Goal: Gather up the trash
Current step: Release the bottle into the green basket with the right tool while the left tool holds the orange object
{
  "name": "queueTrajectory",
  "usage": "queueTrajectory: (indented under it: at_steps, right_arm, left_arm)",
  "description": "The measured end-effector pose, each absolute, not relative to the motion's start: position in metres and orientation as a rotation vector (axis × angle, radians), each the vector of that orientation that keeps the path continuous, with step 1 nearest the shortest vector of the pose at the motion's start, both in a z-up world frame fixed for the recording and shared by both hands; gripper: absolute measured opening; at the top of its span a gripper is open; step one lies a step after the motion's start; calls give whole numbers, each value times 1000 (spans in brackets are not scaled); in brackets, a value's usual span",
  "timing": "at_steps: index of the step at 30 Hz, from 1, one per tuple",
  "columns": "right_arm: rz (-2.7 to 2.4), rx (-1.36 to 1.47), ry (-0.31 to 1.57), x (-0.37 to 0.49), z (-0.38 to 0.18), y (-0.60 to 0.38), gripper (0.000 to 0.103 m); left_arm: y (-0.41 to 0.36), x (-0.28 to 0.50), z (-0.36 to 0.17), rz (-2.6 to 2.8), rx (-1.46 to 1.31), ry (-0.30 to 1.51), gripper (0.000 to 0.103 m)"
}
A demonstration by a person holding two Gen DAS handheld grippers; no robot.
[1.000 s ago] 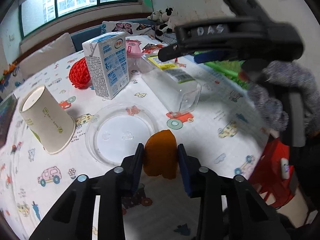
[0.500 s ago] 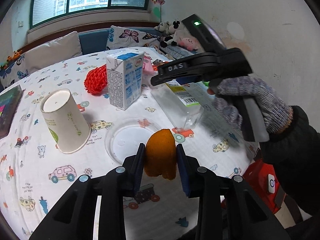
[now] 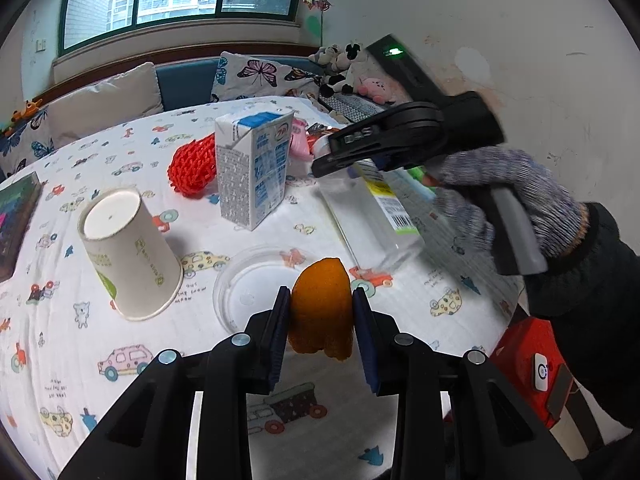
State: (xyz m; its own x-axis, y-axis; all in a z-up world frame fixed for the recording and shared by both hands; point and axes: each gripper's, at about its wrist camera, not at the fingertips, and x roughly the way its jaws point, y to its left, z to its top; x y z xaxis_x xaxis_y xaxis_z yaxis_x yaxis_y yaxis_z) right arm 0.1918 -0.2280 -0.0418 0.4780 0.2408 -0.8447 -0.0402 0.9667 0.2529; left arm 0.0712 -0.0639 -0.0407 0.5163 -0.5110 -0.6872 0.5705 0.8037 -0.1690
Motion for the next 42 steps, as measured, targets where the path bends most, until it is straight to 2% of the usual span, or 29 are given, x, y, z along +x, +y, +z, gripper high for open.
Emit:
queueTrajectory:
  at_steps: [14,23,29,42]
  right_arm:
    - [185,304,833,103,46,-296,47]
    - [-19,270,737,98,84,-376,46]
    - [-210,218,770,109,53,-431,46]
    - [-298,408,887,155,-51,-498,46]
  left_arm:
    - [-111,80,-14,-730,125,752,31]
    - [-163,105,18,-796,135,706,31]
    - [-205,124,29,-840,154,702,31]
    - [-279,158,25,-884,210,744,31]
